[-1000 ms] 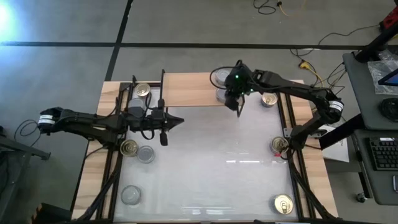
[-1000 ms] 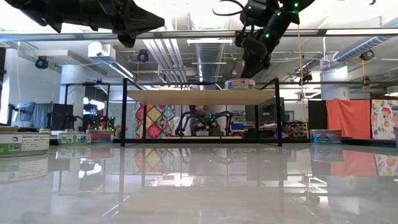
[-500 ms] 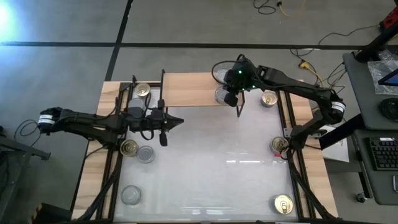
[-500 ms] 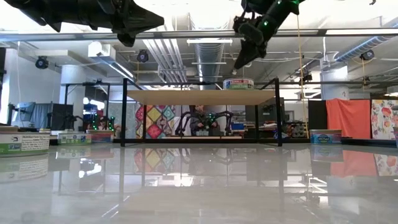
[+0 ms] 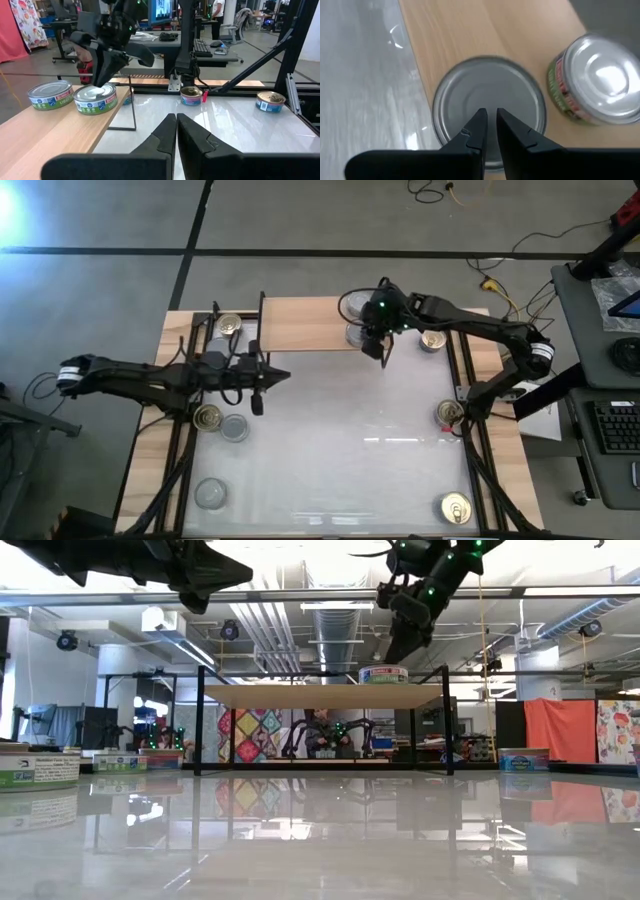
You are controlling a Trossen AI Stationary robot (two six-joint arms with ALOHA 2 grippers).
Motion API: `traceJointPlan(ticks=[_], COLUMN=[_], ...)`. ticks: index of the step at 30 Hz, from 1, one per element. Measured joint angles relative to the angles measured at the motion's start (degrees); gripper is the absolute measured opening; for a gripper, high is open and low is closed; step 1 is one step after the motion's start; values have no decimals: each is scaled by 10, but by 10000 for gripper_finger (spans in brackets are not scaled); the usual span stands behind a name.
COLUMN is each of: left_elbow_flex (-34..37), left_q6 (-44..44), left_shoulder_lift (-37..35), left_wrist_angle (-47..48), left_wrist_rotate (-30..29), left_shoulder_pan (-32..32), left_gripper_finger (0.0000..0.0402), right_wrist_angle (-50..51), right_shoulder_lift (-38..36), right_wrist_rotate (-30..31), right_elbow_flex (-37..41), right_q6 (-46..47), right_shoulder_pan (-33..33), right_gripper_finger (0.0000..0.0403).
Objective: Stack canned seafood by type on shelf
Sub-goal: Put the right green tuna can on the shelf aligned with the other green tuna can on the shelf, then stack the middle green tuna can on top of the green tuna can on the shelf
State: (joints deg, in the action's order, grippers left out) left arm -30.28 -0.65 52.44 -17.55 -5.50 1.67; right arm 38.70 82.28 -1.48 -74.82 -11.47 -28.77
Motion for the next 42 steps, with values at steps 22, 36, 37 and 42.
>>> traceJointPlan(ticks=[22,36,37,42], left_elbow_flex=[0,-74,-85,-108], left_q6=[52,471,517,670], left_shoulder_lift=[-81,-57,-48,9], left_wrist_angle=[116,501,541,676], left_wrist_rotate=[-8,-280,-282,-267], left_shoulder_pan=[-90,-378,-388,-399], left_gripper_finger=[0,0,0,0], right_wrist_angle=[-20,-77,-76,-75], right_shoulder_lift=[-19,-84,-86,-85], right_wrist_rotate=[31,29,29,30], right_elbow_flex=[-46,-50,-50,-43], right_q6=[-21,-34,-32,-14], right_shoulder_pan=[4,156,170,233], right_gripper_finger=[34,34,34,34])
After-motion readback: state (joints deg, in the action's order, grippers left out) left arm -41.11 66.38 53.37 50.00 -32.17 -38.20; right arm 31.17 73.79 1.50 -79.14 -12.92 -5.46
